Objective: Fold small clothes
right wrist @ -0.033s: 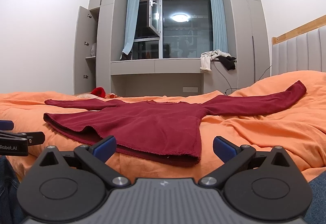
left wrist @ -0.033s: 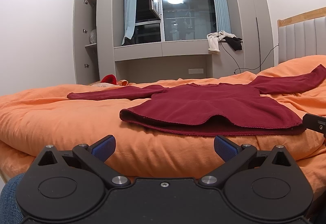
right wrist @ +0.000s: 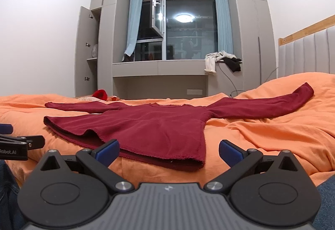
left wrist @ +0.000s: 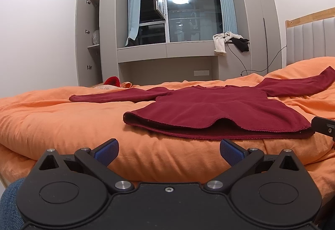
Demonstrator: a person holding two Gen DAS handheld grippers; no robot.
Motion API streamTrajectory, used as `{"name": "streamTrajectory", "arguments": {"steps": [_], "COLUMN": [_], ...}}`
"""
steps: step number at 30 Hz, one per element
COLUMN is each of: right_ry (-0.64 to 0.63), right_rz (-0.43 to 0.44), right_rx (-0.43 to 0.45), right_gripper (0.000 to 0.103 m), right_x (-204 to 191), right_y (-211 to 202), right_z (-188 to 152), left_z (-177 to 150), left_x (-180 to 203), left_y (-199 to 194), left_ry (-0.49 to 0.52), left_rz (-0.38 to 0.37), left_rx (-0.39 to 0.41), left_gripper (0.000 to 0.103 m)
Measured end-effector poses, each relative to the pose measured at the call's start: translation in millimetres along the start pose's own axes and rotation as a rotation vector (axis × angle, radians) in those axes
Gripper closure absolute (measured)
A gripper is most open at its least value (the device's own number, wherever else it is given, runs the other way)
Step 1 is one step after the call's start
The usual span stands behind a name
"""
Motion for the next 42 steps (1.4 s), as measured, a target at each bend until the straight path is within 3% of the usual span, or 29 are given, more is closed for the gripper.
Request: {"name": "streamTrajectory", "arguments": {"steps": [26, 36, 42], "right_ry": [0.043, 0.168, 0.207], "right_rz": [-0.013, 0.110, 0.219], "right_rx": [-0.049, -0.086, -0.122], "right_gripper": [0.000, 0.000, 0.000], "right_x": [6.8, 20.3, 32.3], "right_y": [8.4, 17.8, 35.3], "right_z": [-7.0, -9.5, 9.2], "left_z": [-2.5, -11.0, 12.0], "left_x": [-2.5, 10.8, 25.3], "left_y": [10.3, 26.0, 39.6], "left_ry": [-0.013, 0.036, 0.002], "left_rz": [0.021, 0.021, -0.045], "left_rx": [-0.041, -0.089, -0.113], "left_gripper": [0.001, 0.001, 0.001]}}
Point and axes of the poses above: each gripper's, at about its wrist camera, not at the fingertips, and y roughly the way its jaws point, x to its right, z to its top, the point moved 9 cm from there along y, roughly the way its jaws point, and after that the axes turned 10 degrees about -y, right-handed, at the moved point
